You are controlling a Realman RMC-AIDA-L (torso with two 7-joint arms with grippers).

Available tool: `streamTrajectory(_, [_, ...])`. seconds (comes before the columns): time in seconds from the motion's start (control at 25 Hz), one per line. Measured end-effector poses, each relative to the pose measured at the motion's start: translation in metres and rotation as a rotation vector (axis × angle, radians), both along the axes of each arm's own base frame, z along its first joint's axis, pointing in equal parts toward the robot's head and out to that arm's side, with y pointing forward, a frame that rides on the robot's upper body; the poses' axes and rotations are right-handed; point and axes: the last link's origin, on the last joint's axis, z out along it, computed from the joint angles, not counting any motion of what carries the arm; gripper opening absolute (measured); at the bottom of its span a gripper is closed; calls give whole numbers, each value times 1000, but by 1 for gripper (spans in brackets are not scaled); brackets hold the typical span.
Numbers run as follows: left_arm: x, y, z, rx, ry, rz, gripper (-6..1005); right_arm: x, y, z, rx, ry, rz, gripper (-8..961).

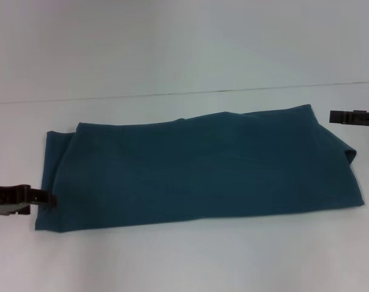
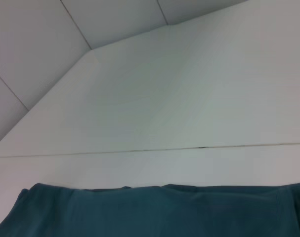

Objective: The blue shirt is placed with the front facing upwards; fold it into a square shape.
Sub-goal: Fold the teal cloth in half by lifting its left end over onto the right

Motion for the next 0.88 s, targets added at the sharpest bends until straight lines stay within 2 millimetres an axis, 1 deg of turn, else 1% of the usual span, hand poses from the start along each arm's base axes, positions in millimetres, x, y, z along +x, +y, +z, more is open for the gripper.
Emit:
streamTrajectory(0.12, [1, -3, 7, -5, -4, 14, 663, -1, 1, 1, 1, -1, 2, 917])
streamTrajectory(0.32, [0, -9, 5, -41, -15, 31, 663, -2, 2, 1, 0, -1, 5, 916])
streamTrajectory(0.44, [-3, -15, -3, -82, -14, 63, 662, -2, 2, 1, -2, 0, 7, 916])
streamTrajectory(0.56, [-5, -16, -8, -95, -25, 77, 662, -3, 2, 1, -3, 0, 8, 916])
streamTrajectory(0.88, [-9, -12, -21, -103, -26, 100, 662, -2, 2, 2, -1, -2, 8, 916])
